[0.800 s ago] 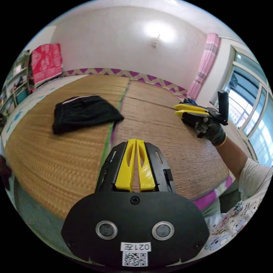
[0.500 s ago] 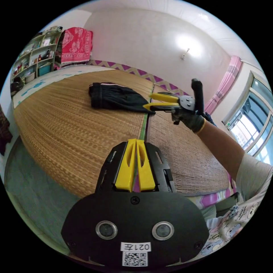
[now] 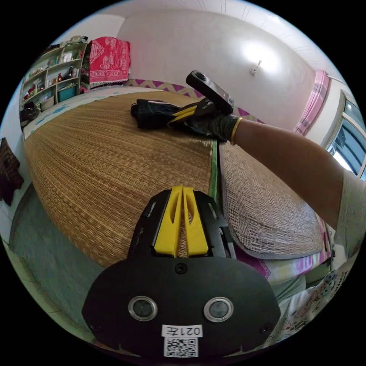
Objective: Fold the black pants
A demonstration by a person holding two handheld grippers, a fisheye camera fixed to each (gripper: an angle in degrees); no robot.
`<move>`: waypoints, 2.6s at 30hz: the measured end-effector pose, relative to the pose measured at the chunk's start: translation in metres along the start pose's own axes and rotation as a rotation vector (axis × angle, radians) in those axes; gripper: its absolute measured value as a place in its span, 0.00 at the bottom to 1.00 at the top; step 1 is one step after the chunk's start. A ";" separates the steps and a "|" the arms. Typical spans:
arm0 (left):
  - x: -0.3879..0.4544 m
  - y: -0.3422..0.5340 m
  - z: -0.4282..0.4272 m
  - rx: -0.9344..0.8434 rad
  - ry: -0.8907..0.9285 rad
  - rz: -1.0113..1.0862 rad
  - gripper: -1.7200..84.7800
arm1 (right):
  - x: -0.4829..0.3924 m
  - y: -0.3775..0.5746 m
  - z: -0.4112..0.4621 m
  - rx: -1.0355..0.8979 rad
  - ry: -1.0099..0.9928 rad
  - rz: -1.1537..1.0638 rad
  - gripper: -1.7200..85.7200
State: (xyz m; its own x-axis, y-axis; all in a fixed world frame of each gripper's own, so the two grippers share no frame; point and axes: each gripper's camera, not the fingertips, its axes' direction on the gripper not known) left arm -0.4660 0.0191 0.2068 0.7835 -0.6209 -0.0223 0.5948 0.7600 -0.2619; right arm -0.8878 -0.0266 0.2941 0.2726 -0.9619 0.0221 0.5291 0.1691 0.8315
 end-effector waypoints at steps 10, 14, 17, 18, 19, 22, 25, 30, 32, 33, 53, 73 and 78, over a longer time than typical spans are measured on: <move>-0.009 -0.009 -0.003 -0.012 -0.073 0.054 0.01 | 0.009 0.213 -0.120 -0.031 -0.021 0.074 0.07; 0.011 -0.025 -0.004 -0.087 0.105 0.162 0.01 | -0.055 0.325 -0.191 -0.140 -0.019 0.126 0.07; 0.059 -0.034 -0.001 -0.123 0.357 0.253 0.02 | -0.094 0.383 -0.241 -0.188 -0.048 0.236 0.07; 0.078 -0.036 0.010 -0.171 0.427 0.273 0.04 | -0.100 0.391 -0.250 -0.193 -0.059 0.263 0.07; 0.095 -0.036 0.026 -0.231 0.456 0.282 0.06 | -0.111 0.399 -0.266 -0.200 -0.082 0.307 0.07; 0.109 -0.039 0.061 -0.310 0.389 0.268 0.09 | -0.131 0.389 -0.292 -0.194 -0.141 0.372 0.07; 0.095 -0.061 0.071 -0.322 0.325 0.239 0.08 | -0.139 0.350 -0.302 -0.174 -0.186 0.371 0.07; 0.070 -0.098 0.077 -0.326 0.274 0.213 0.02 | -0.142 0.285 -0.313 -0.160 -0.290 0.336 0.08; 0.067 -0.096 0.080 -0.362 0.266 0.242 0.02 | -0.142 0.272 -0.325 -0.190 -0.267 0.331 0.10; 0.066 -0.090 0.078 -0.366 0.249 0.266 0.02 | -0.141 0.271 -0.331 -0.184 -0.269 0.331 0.11; 0.040 -0.014 0.029 -0.234 0.212 0.210 0.02 | -0.011 0.194 -0.497 0.010 -0.258 0.519 0.10; 0.118 -0.034 0.148 -0.379 0.351 0.158 0.08 | 0.221 0.763 -0.864 0.409 -0.198 1.832 0.06; 0.153 -0.035 0.163 -0.416 0.307 0.252 0.02 | 0.215 0.795 -0.856 0.463 -0.346 1.936 0.05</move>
State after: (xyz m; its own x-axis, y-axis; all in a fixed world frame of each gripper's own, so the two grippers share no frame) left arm -0.3378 -0.0713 0.3696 0.7670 -0.5052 -0.3956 0.2277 0.7908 -0.5682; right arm 0.2790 0.0855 0.4846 -0.0484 0.3811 0.9233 -0.4349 0.8241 -0.3629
